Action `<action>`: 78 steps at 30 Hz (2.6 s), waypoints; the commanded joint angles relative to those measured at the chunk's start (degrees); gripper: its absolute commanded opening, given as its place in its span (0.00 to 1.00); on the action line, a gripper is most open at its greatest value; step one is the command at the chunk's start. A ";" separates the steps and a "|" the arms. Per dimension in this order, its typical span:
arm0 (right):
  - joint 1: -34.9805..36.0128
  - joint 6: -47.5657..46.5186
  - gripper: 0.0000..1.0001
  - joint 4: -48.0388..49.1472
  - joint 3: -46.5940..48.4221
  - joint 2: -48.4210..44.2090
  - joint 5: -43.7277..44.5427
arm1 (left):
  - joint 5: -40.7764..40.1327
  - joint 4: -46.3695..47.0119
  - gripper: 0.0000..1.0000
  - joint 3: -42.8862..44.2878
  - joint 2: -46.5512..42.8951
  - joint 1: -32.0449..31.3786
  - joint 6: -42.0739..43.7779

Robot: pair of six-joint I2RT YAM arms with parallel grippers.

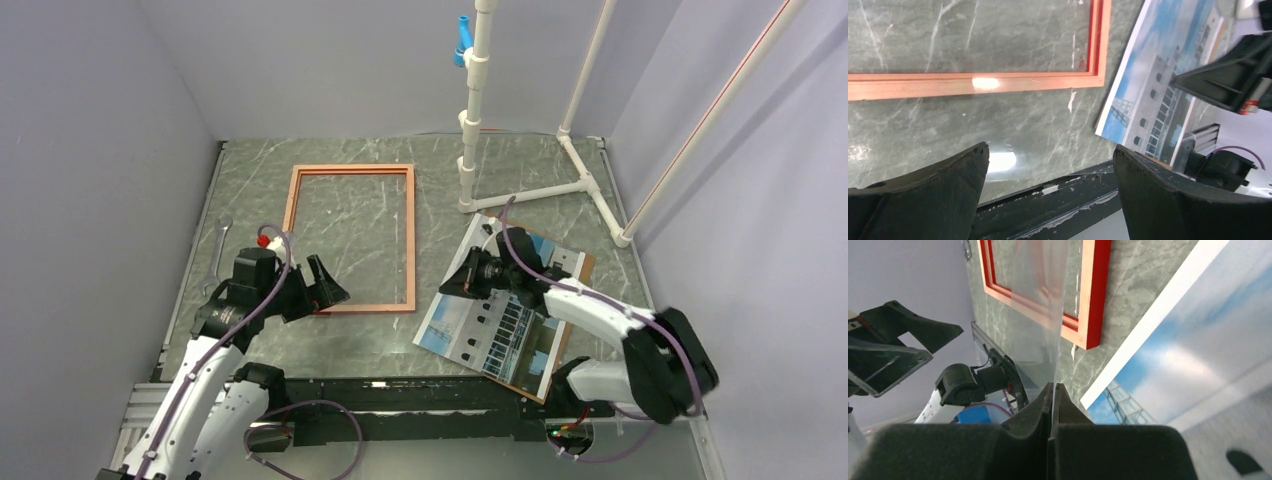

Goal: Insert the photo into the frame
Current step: Pick up the photo frame item at the center of the board, then adjust the photo frame at the center of the board.

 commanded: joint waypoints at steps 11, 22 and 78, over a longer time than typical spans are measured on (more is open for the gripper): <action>0.06 -13.73 0.00 -60.81 27.89 -30.44 21.96 | -2.19 3.98 0.85 2.85 12.43 -1.54 4.89; 0.14 -12.09 0.00 -74.02 45.68 -35.63 24.52 | -15.72 7.99 0.80 11.75 35.55 -14.43 5.03; 0.14 -11.05 0.00 -73.31 48.09 -36.63 25.77 | -19.89 15.31 0.93 15.22 41.97 -37.58 -6.60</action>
